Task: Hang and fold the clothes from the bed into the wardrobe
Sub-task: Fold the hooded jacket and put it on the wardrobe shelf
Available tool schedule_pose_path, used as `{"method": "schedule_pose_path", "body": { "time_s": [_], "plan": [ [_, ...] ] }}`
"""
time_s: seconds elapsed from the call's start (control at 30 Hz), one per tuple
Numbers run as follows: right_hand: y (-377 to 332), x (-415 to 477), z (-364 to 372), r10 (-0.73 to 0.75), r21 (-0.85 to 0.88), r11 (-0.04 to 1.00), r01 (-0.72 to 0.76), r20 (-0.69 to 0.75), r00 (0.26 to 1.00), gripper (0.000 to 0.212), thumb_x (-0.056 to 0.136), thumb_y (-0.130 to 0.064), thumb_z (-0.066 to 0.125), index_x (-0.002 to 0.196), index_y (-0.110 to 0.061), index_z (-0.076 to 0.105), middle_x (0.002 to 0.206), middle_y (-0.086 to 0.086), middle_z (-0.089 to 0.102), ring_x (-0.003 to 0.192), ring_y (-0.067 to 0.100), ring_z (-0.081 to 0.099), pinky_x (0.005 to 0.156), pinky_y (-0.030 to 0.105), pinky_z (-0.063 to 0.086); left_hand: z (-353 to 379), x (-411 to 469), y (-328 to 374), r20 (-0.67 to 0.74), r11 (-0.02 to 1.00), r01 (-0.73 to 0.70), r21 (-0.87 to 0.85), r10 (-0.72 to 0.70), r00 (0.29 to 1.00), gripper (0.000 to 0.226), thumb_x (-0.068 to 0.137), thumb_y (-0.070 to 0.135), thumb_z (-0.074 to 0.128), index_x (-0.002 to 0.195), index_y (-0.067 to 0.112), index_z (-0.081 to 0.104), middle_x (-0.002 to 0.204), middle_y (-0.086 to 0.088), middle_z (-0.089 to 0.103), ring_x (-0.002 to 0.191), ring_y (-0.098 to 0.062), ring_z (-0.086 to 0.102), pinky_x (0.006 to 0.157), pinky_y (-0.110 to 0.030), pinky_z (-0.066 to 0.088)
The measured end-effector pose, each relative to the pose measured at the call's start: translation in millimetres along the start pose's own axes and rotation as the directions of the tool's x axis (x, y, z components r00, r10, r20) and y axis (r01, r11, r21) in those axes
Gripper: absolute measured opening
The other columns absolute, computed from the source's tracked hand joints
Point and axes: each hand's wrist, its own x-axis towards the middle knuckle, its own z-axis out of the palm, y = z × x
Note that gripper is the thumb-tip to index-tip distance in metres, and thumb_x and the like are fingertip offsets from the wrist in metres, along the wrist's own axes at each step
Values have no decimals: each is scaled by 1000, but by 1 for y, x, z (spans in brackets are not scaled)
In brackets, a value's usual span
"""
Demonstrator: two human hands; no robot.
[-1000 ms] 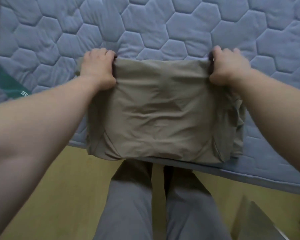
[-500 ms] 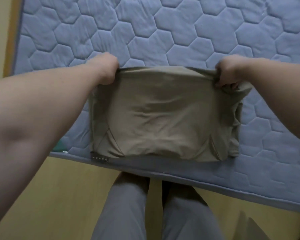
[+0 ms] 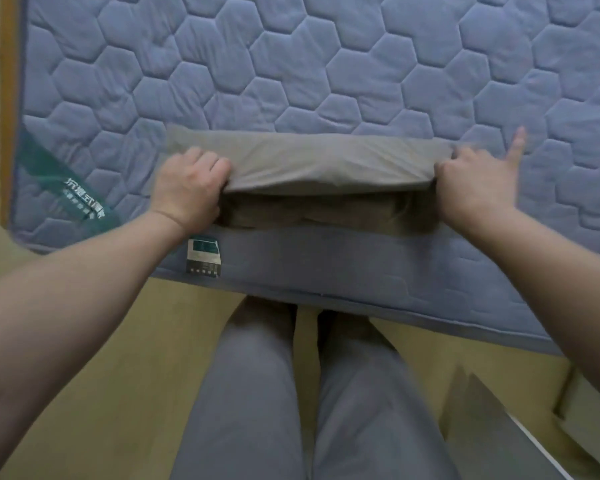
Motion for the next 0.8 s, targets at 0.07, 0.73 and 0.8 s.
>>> {"method": "schedule_pose_path", "body": {
  "time_s": [0.07,0.73,0.8],
  "plan": [
    [-14,-18,37,-61,-10,998,61,54,997,24,87,-10,51,99,-14,72,103,15,62,101,36,63,108,58,32,28,-27,13,40,999,-36,12,35,999,16,76,6,63,83,13,50,75,-14,51,70,-34,51,52,-40,33],
    [-164,40,68,114,621,771,142,-353,929,56,104,-41,36,155,-19,40,164,8,30,153,26,26,122,46,20,87,61,139,51,908,354,-226,-351,935,64,101,50,31,159,23,30,167,-4,23,155,-27,19,122,-61,11],
    [-176,56,95,93,582,810,72,-250,964,62,104,-48,26,161,-24,25,169,4,18,156,22,14,126,46,8,120,66,139,161,914,376,-154,-352,922,67,101,52,21,162,25,13,170,-1,9,157,-24,6,121,-64,4]
  ]
}}
